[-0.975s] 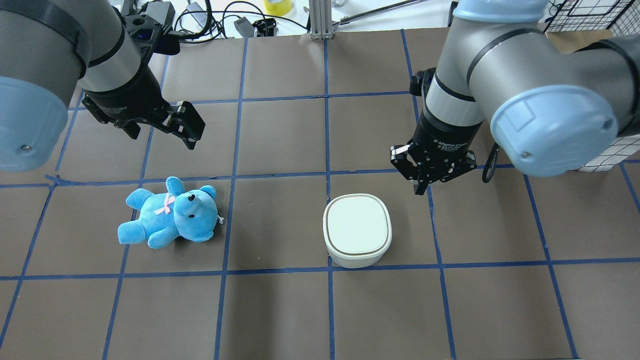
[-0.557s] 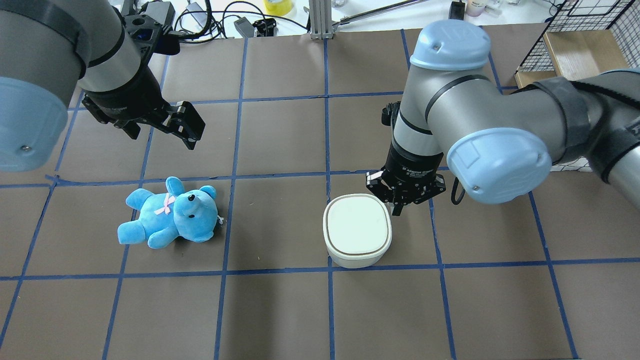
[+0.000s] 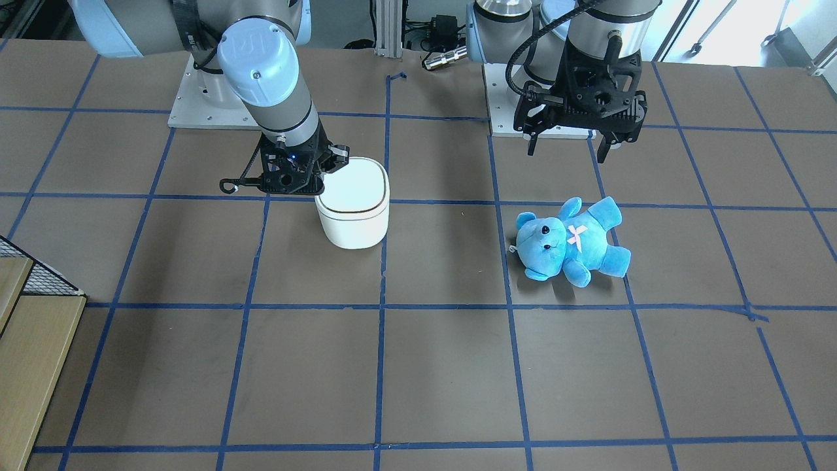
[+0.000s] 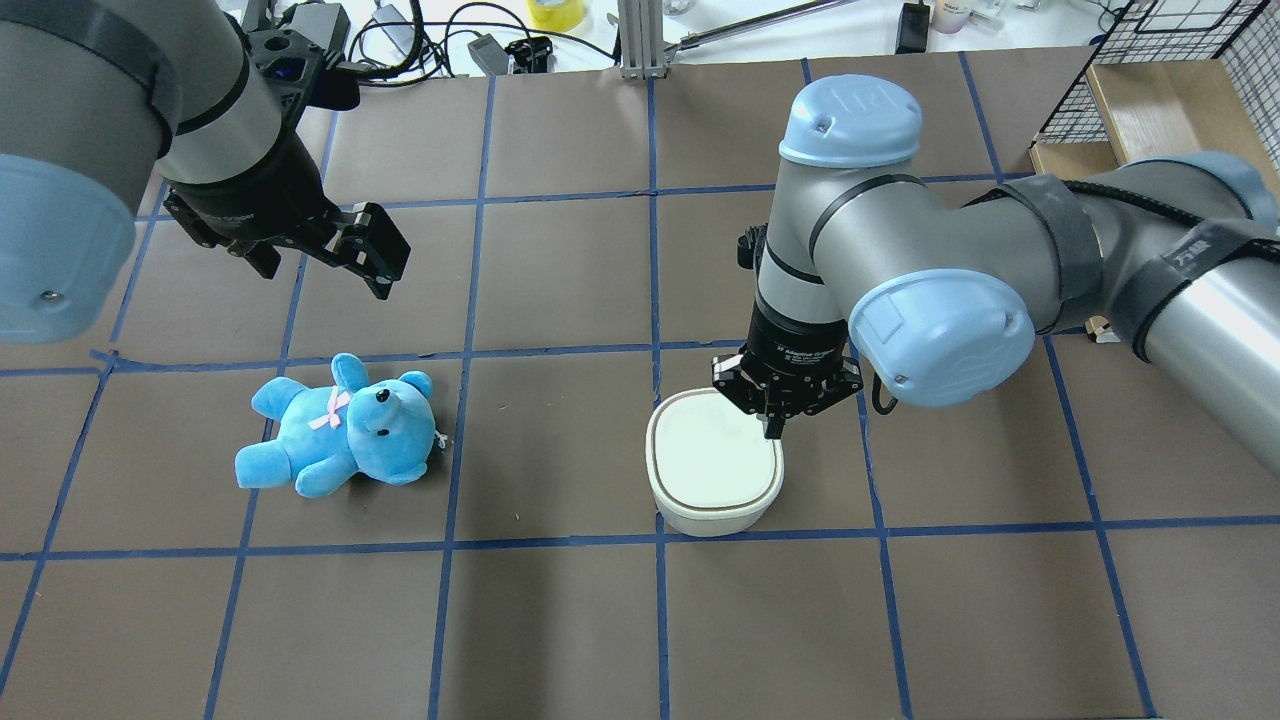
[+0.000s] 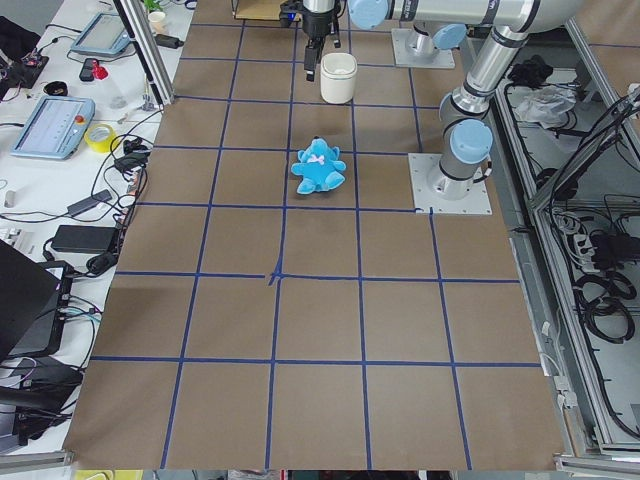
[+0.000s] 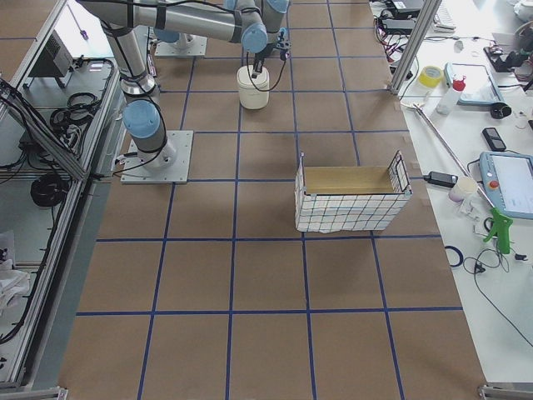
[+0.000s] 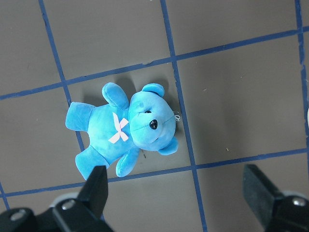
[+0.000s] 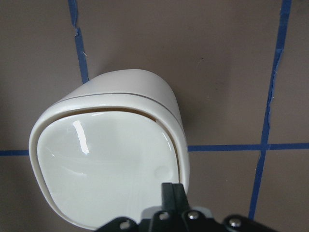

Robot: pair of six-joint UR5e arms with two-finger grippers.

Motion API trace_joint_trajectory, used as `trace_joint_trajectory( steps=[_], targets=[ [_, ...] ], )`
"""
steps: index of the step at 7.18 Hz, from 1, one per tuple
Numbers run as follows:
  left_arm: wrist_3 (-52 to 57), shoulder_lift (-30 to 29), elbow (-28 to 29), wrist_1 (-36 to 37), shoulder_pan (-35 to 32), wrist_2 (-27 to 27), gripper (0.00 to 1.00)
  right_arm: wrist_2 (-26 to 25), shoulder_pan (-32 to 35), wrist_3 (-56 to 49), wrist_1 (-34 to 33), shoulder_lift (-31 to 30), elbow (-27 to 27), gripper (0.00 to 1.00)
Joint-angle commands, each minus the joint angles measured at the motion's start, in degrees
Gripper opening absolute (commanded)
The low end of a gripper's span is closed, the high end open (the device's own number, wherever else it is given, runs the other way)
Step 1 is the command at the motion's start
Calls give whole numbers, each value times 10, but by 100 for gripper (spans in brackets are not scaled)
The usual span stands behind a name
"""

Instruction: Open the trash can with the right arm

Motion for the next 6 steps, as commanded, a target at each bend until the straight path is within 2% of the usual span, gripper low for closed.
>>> trace_joint_trajectory(
  steps=[1, 6],
  targets=[
    [0, 0, 0, 0, 0, 0, 100, 1, 0, -1, -10, 7, 13, 0],
    [0, 0, 0, 0, 0, 0, 100, 1, 0, -5, -34, 26, 20, 0]
  ],
)
